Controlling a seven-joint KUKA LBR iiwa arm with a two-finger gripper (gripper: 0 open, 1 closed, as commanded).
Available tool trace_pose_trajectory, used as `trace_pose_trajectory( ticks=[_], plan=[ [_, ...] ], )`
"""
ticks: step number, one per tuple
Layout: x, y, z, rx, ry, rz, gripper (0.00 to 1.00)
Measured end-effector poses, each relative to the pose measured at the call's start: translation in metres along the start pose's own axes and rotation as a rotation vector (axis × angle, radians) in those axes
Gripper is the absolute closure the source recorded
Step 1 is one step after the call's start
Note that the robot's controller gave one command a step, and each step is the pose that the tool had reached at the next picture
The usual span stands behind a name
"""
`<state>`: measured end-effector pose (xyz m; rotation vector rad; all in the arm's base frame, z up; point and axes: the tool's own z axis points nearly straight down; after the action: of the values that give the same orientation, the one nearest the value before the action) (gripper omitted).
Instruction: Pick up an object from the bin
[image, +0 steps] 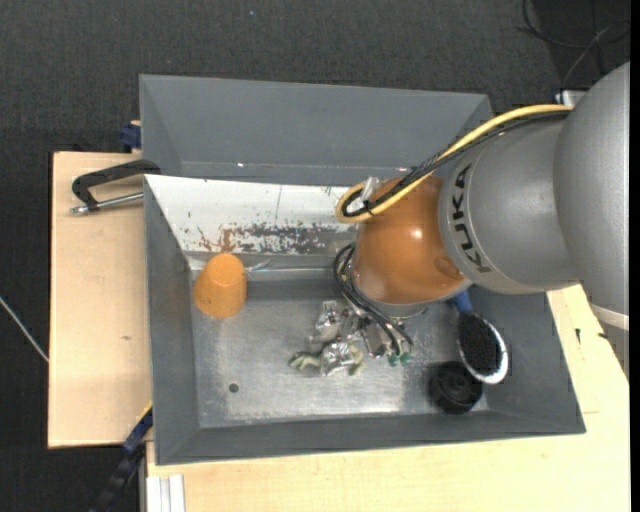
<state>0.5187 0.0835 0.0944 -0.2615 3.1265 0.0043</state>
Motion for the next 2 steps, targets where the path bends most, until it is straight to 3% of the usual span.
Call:
trace_pose_trajectory(
  ticks=[1,2],
  plan=[
    [-0.002,0.015,-0.126,0.002,-0.009,-0.234,1.00],
    [0.010,-0.022,-0.034,0.002,0.008,-0.004,1.00]
  ],
)
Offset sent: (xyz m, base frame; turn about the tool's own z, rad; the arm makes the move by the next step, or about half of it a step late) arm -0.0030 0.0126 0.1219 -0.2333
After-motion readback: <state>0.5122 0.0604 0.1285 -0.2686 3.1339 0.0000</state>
